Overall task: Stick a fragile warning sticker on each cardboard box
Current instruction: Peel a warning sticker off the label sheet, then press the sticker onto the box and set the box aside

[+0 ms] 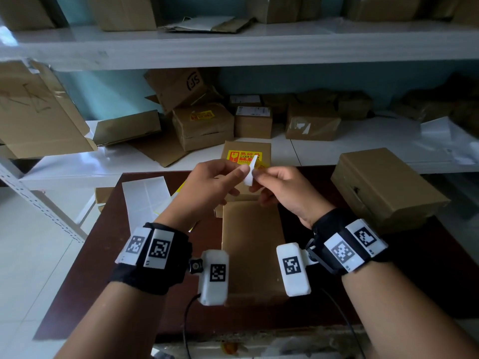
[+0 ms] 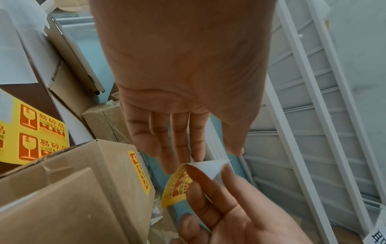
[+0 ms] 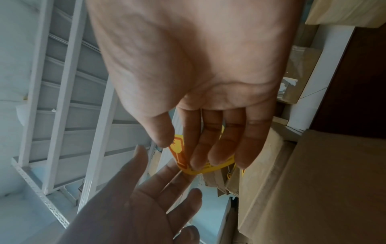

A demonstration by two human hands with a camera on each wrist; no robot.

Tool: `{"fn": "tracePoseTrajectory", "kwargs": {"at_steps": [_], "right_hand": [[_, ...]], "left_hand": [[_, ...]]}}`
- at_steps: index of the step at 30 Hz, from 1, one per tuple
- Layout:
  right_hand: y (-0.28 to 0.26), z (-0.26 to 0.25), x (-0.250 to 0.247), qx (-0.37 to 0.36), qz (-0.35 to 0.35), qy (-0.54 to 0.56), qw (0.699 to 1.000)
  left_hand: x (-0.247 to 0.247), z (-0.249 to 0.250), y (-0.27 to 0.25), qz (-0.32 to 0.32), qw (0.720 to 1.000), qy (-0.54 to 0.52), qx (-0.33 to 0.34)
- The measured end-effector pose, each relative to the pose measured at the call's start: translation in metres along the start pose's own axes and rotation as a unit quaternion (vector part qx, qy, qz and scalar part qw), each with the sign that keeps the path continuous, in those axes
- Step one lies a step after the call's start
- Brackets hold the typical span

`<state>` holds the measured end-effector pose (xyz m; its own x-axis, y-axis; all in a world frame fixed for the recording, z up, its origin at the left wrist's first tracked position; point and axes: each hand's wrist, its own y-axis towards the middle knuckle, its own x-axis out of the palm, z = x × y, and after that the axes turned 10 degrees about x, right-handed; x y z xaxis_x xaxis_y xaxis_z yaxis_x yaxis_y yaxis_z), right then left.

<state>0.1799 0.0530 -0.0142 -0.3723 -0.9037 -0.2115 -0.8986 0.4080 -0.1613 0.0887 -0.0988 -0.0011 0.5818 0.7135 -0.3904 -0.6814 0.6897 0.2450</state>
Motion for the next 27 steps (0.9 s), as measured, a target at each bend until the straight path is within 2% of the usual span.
{"fn": "tracePoseTrajectory", "kwargs": {"at_steps": [4,9,11,13,16,18,24,27], "right_hand": [[0.0,0.002,0.0,-0.011,-0.011,-0.015,1.0],[-0.004,0.002,-0.002,-0.006,-0.071,-0.013,0.997],[-0.002,0.001,-0.003,-0.009,-0.047,-0.006,0.999],[0.001,0.002,-0.006,-0.022,0.011,0.0,1.0],[0.007,0.009,-0.011,-0.028,0.088,0.028,0.995],[0.009,0.011,-0.014,-0.023,0.112,0.04,0.993],[0.003,0.005,-0.012,-0.033,0.037,0.083,0.995],[0.002,0.006,-0.011,-0.034,0.036,0.065,0.997]], "left_hand": [[0.0,0.002,-0.002,-0.001,1.0,-0.005,0.015],[-0.003,0.004,-0.002,0.019,0.999,-0.028,0.042],[-0.004,0.0,0.0,0.032,0.998,-0.022,0.041],[-0.005,-0.003,0.002,0.059,0.997,-0.034,0.029],[-0.01,-0.005,0.003,0.086,0.991,-0.098,0.002],[-0.012,-0.004,0.002,0.085,0.987,-0.136,-0.012],[-0.012,-0.003,0.002,0.076,0.981,-0.171,-0.047],[-0.014,-0.004,0.001,0.074,0.982,-0.165,-0.055]]}}
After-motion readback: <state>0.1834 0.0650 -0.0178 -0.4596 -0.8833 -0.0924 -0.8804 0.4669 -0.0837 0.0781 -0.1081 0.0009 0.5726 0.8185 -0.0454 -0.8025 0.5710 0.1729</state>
